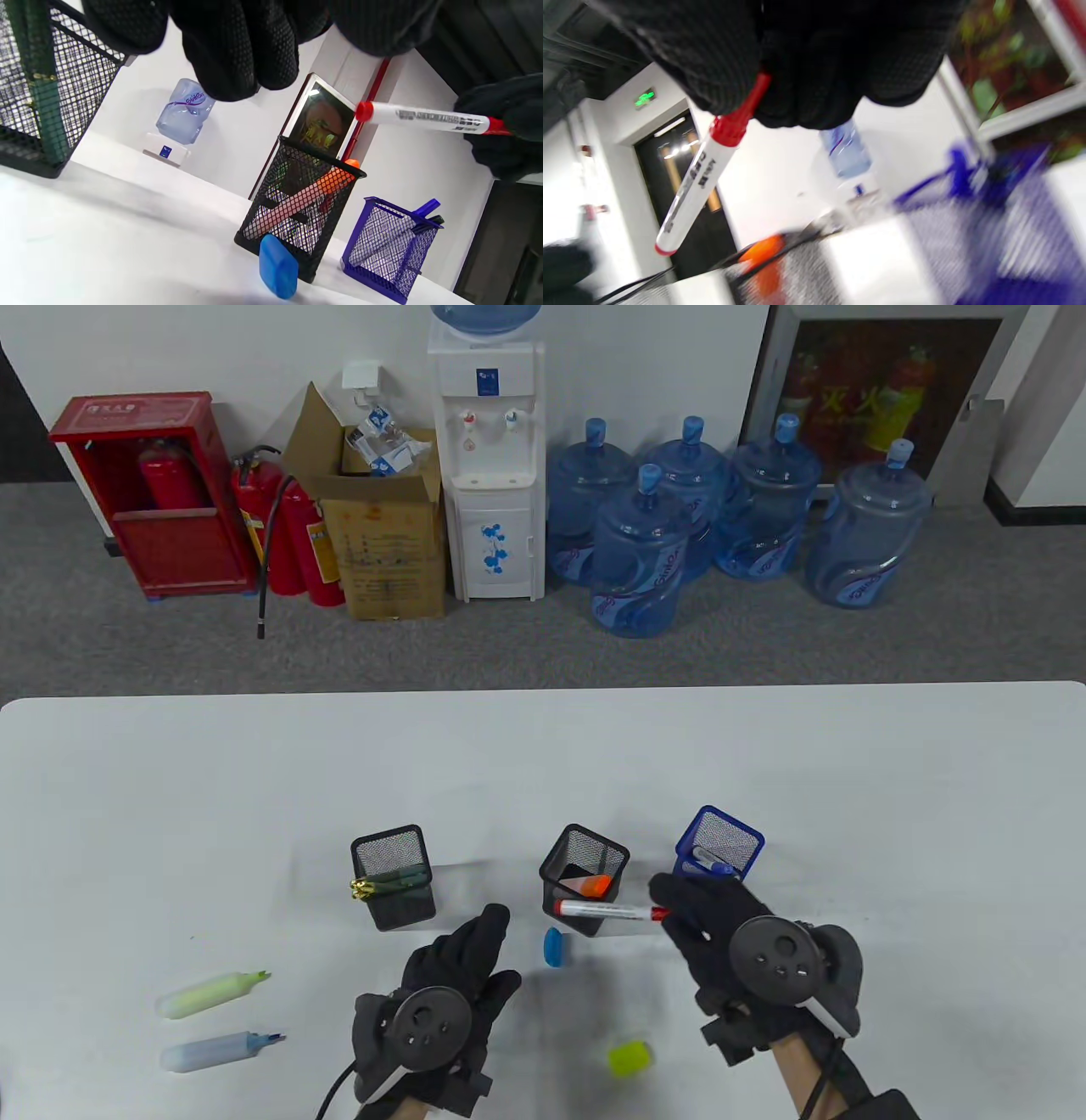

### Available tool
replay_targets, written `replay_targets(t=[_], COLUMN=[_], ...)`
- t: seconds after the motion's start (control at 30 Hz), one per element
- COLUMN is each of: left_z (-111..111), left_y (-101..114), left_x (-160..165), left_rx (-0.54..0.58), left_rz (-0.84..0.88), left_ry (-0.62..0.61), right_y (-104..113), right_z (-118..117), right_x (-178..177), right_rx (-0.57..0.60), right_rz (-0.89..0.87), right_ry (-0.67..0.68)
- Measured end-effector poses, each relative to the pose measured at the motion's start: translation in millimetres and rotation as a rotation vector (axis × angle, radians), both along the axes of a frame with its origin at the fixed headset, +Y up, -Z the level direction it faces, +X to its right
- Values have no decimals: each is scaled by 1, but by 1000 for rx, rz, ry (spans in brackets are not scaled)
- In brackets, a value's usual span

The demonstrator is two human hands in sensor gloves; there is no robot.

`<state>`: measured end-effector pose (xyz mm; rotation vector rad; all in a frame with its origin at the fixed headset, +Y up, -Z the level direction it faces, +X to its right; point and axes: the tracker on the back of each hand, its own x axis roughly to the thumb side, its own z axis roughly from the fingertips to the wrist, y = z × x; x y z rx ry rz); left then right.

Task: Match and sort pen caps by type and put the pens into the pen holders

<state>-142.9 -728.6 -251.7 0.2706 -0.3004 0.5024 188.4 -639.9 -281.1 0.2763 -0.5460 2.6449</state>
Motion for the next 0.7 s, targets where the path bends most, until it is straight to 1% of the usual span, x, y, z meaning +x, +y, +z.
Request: replay_targets(t=[0.07,0.1,0.13,0.17,0.2,0.3,0.37,0.53,0.7], left_z=[0,0,1,1,1,1,1,1,1], left_y=[-1,-1,-2,-3,-3,-4,-6,-7,-6], left_x=[2,4,5,7,7,9,9,11,12], left_rx=[3,10,16,21,20,10,7,1,0], left_rz=[-50,-86,-104,-127,-136,-143,-153,-179,-191], left_ry=[-6,-11,-13,-17,-19,-27,-30,-38,-40], right_y=[13,19,20,23,23,18,9,-6,-21], right_z=[-4,-6,-7,-10,-12,-19,-26,-38,-44], right_x=[15,23,25,30,31,29,23,11,1], right_rx=[24,44,49,58,61,69,70,46,30], right_rz=[40,64,79,147,183,366,483,546,573], right_ry=[-86,-151,-171,-232,-259,-326,-355,-371,-342])
